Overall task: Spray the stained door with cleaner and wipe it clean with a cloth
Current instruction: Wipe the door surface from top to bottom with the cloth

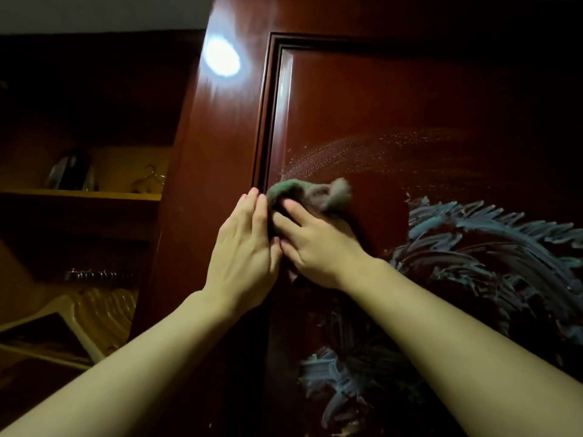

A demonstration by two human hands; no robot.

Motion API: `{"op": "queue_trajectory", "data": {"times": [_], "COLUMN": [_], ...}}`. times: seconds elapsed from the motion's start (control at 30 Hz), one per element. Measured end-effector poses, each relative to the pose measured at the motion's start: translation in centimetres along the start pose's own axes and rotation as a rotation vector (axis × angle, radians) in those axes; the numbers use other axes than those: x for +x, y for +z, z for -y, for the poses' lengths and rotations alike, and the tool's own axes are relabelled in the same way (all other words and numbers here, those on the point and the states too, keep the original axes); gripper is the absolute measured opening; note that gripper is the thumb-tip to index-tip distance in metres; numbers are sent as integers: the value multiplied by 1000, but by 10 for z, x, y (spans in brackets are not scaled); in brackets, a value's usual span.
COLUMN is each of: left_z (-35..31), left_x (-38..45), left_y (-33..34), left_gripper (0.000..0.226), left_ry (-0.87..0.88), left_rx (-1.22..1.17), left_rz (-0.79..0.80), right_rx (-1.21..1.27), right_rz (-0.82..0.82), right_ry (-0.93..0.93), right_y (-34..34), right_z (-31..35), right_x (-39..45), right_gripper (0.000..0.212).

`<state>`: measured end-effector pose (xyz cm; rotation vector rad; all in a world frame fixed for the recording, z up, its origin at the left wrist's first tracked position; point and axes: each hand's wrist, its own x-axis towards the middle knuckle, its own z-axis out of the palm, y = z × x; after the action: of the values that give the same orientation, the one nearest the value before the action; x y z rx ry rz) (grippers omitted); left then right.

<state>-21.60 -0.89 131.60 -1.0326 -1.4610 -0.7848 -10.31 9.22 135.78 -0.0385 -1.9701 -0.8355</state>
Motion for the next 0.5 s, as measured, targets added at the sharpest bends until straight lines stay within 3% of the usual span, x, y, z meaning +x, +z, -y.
{"op": "queue_trajectory", "data": {"times": [0.1,0.23,0.3,0.33,0.4,0.5], "left_z": [4,3,5,6,6,4], "left_x": [4,11,18,21,29,41], "left_y": [0,-2,-4,-4,-5,-4], "left_gripper": [72,72,73,73,73,74], "left_ry": [18,16,10,11,11,-2], "left_rx": [49,114,114,112,101,83], "left_rz": [-16,1,-6,-18,-40,-66], "right_rx": [-53,55,-53,-122,-192,-99], "right_rz": [-35,-25,-102,-135,-181,-102], "right_ry": [98,583,680,638,370,52], "right_y": [-3,-27,-30,-28,-17,-2], "right_z": [-18,-70,-76,-71,-47,-17], "right_x": [26,47,48,48,46,46], "right_gripper": [54,51,51,50,44,49]}}
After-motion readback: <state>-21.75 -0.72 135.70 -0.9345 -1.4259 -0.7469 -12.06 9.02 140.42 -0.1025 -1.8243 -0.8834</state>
